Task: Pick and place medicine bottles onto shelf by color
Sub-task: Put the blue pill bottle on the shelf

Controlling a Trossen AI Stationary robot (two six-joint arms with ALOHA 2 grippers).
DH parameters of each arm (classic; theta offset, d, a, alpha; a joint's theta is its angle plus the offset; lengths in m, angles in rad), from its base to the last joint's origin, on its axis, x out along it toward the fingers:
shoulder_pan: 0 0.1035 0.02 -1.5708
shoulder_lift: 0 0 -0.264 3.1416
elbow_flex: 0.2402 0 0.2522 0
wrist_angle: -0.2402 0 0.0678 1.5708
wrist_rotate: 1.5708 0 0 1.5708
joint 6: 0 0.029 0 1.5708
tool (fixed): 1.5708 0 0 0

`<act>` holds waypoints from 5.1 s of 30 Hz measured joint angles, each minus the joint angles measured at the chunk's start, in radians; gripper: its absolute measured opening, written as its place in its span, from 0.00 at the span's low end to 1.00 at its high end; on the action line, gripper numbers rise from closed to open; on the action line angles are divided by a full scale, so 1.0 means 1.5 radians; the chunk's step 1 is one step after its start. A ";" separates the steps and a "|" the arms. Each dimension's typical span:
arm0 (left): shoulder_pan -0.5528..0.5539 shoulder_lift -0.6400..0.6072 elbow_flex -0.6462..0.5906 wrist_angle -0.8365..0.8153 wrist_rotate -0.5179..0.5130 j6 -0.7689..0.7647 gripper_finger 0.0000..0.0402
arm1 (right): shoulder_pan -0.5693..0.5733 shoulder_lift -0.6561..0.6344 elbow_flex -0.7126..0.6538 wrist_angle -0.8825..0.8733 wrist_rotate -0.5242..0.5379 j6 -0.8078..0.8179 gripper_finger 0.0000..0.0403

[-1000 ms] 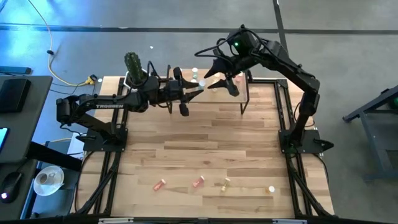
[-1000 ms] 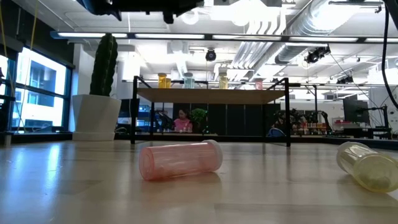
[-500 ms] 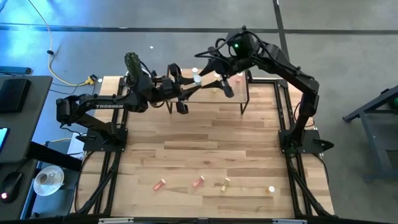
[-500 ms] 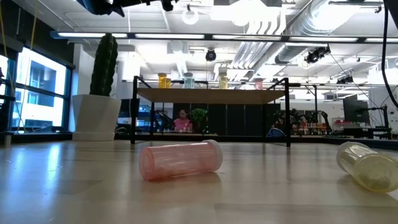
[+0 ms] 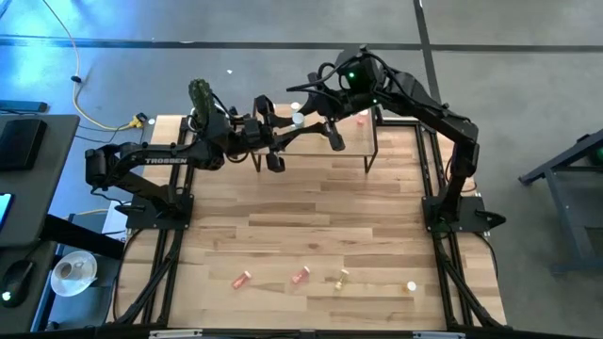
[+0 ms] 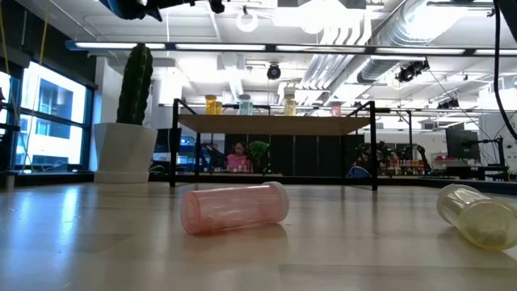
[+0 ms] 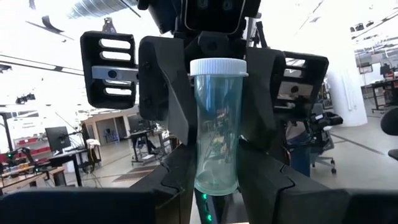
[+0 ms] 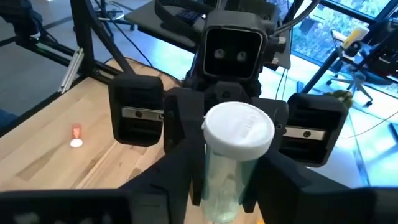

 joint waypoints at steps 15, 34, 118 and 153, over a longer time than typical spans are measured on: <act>0.001 0.000 0.000 -0.002 -0.003 0.018 0.23 | -0.001 0.000 0.000 -0.002 0.028 0.000 0.25; 0.000 0.000 0.001 -0.109 -0.047 0.022 0.45 | 0.000 0.001 0.000 -0.023 0.082 0.047 0.25; -0.130 -0.168 0.000 -0.681 -0.032 -0.053 0.50 | 0.194 0.018 -0.335 0.215 0.230 0.354 0.25; -0.127 -0.168 0.000 -0.684 -0.039 -0.033 0.29 | 0.181 0.014 -0.333 0.196 0.226 0.371 0.41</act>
